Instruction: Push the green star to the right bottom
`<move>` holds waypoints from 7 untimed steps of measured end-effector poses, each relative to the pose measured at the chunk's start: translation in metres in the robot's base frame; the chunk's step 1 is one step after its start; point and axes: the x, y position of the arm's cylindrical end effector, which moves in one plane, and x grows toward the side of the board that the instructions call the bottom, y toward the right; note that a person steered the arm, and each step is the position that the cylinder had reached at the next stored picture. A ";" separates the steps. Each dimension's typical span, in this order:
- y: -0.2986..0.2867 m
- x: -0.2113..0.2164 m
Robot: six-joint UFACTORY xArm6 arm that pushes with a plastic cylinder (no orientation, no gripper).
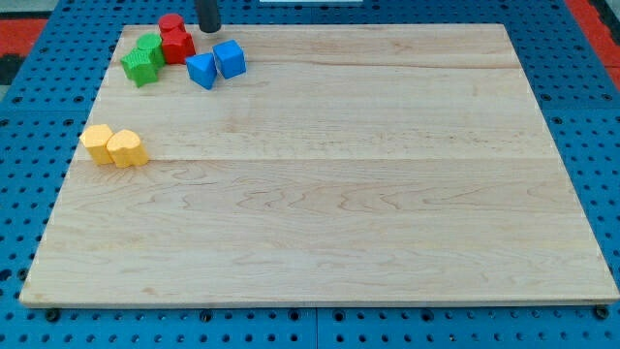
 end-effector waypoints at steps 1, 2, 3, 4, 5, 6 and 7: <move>0.012 0.016; 0.100 0.027; 0.142 0.122; 0.024 0.165; -0.111 0.138; -0.155 0.101; -0.141 0.054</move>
